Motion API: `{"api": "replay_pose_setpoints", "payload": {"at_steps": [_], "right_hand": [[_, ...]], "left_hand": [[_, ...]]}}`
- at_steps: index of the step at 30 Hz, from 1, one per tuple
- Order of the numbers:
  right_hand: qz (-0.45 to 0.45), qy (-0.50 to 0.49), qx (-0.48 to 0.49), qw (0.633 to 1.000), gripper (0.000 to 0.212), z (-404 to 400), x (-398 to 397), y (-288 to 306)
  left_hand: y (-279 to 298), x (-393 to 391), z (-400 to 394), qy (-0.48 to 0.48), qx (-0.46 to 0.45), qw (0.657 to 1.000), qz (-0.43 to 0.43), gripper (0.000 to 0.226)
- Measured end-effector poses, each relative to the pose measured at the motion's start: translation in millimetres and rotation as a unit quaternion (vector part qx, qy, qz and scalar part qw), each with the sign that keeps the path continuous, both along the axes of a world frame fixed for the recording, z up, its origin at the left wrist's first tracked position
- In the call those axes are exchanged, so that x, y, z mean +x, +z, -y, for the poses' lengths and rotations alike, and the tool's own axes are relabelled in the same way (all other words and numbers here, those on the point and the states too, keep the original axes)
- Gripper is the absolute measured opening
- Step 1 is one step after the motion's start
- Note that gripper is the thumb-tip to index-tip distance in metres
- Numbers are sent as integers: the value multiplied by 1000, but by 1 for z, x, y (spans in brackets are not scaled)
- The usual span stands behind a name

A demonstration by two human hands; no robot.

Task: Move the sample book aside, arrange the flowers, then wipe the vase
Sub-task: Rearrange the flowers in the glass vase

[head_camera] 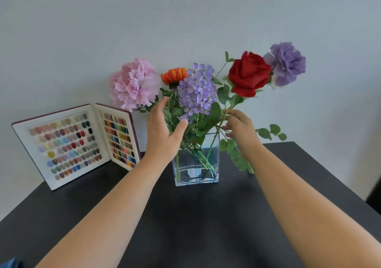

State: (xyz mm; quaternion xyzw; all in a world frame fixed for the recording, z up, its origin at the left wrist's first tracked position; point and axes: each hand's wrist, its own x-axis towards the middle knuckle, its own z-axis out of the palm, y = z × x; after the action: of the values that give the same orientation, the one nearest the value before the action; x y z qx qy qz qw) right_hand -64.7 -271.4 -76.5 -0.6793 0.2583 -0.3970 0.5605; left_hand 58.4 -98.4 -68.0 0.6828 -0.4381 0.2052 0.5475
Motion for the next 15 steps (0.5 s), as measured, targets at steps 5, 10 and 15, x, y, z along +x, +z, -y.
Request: {"api": "replay_pose_setpoints", "payload": {"at_steps": [5, 10, 15], "right_hand": [[-25, -107, -12, 994, 28, 5, -18, -23], [-116, -14, 223, 968, 34, 4, -21, -40], [-124, 41, 334, 933, 69, 9, -5, -57]], "left_hand": [[-4, 8, -4, -13, 3, 1000, -7, 64], [-16, 12, -8, -4, -16, 1000, -21, 60], [-16, 12, -8, 0, -14, 1000, -28, 57]]}}
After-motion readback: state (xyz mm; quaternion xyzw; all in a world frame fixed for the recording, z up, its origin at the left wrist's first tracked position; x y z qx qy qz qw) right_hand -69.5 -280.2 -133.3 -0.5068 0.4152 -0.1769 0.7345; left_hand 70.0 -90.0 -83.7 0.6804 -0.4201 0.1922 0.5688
